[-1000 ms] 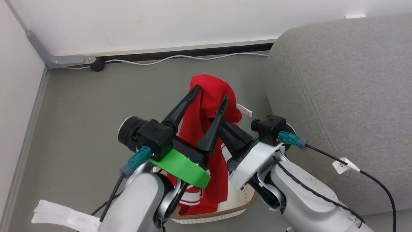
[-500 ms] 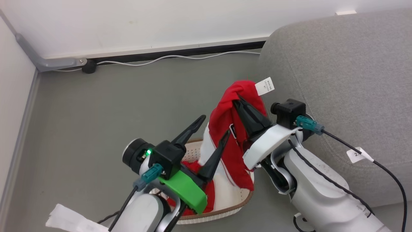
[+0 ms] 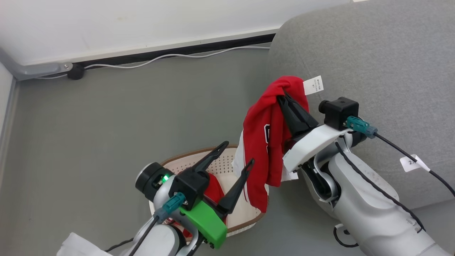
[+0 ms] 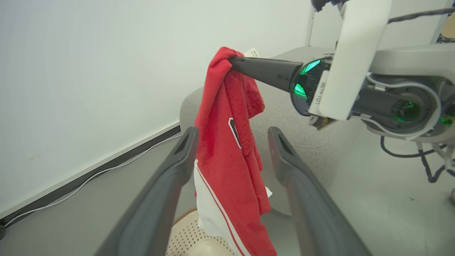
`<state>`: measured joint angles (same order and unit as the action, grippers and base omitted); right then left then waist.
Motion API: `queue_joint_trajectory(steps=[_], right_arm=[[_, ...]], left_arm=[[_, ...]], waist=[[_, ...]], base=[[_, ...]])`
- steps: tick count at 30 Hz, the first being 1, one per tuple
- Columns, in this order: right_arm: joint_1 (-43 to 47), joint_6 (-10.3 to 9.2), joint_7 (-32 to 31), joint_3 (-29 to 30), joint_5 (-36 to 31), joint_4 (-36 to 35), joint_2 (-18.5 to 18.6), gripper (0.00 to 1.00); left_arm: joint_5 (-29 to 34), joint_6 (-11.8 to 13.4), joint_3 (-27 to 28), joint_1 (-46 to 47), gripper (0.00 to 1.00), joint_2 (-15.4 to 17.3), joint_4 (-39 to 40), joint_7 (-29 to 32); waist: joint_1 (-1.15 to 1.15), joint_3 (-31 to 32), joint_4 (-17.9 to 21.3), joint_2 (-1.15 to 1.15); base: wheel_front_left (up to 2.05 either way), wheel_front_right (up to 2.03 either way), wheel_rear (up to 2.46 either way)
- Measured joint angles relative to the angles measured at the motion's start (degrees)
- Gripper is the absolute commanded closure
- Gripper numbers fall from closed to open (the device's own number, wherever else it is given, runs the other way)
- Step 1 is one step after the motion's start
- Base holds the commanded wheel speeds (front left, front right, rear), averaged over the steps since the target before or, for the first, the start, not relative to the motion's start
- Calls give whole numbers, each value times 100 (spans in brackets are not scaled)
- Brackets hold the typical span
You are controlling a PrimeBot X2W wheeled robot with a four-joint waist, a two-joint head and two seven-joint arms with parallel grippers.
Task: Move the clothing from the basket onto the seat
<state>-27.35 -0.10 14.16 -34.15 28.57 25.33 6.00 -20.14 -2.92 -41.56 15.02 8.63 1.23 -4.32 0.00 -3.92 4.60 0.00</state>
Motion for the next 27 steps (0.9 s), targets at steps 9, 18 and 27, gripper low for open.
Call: queue_joint_trajectory(steps=[9,18,27], right_arm=[[-31,-8,0,163,-41,-105,4,100],[-31,-100,1,498,-87,-328,114,100],[-137,-159,1,1032,-87,-478,197,100]], left_arm=[[76,67,58,-1,0,127,122,1],[86,93,78,-2,0,187,263,132],[148,93,79,28,0,300,375,265]], waist=[[0,-150,361,0],[0,-447,921,0],[0,-841,1367,0]], base=[[0,0,0],[0,0,0],[0,0,0]])
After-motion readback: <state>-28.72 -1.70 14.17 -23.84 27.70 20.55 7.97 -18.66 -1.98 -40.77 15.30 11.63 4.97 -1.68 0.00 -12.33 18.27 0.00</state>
